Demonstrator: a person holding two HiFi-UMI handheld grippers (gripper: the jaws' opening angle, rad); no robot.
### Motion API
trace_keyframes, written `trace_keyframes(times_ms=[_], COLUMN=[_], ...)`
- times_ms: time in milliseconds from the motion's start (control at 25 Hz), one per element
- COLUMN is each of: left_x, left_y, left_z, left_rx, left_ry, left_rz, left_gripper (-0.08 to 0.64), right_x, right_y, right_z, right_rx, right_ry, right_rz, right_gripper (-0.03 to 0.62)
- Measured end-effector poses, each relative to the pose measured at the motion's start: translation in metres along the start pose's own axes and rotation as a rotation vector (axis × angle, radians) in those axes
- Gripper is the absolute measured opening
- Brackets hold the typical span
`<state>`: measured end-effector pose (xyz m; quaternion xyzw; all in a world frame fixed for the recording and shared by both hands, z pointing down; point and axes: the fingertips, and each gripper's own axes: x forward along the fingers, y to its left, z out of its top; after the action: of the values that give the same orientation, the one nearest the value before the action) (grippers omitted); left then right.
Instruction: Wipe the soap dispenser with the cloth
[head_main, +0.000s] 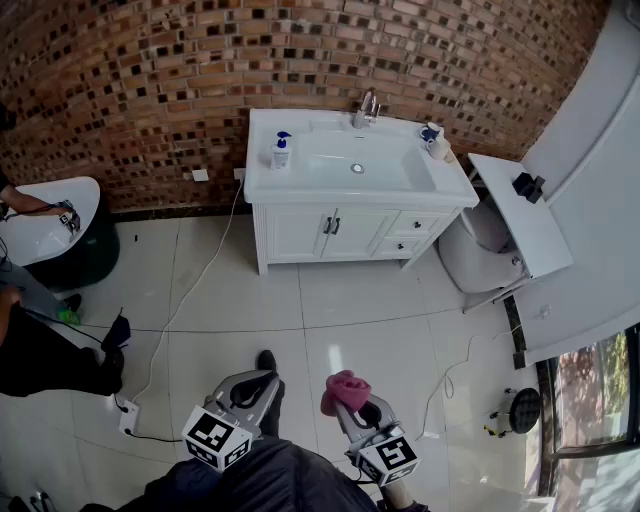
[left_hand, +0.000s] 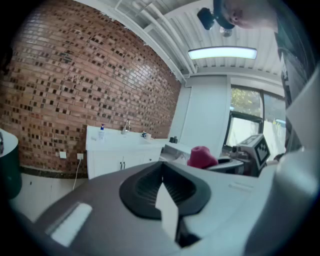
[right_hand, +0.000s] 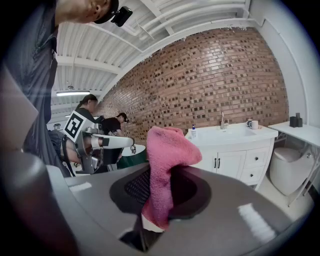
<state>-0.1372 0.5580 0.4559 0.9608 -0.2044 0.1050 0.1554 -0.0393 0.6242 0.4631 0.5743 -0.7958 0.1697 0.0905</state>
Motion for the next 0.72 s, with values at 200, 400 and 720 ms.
trace_keyframes(times_ms=[200, 400, 720], left_x=[0.057, 0.100, 0.145], left_y=[0.103, 0.178, 0.255], left_z=[0.072, 0.111, 0.139], left_rx=[0.027, 0.047, -0.003], left_ry=[-0.020, -0.035, -0.037], left_rz=[0.000, 0.003, 0.049], left_gripper=[0.000, 0.000, 0.000], right_x=[0.098, 0.175, 0.268], right_y=[-0.048, -0.091, -0.134], right_z=[0.081, 0.133, 0.169], right_rx=[-0.049, -0.081, -0.095], right_ry=[0.010, 0.002, 0.015], right_rz=[0.018, 0.019, 0.086], right_gripper=[0.072, 0.072, 0.072])
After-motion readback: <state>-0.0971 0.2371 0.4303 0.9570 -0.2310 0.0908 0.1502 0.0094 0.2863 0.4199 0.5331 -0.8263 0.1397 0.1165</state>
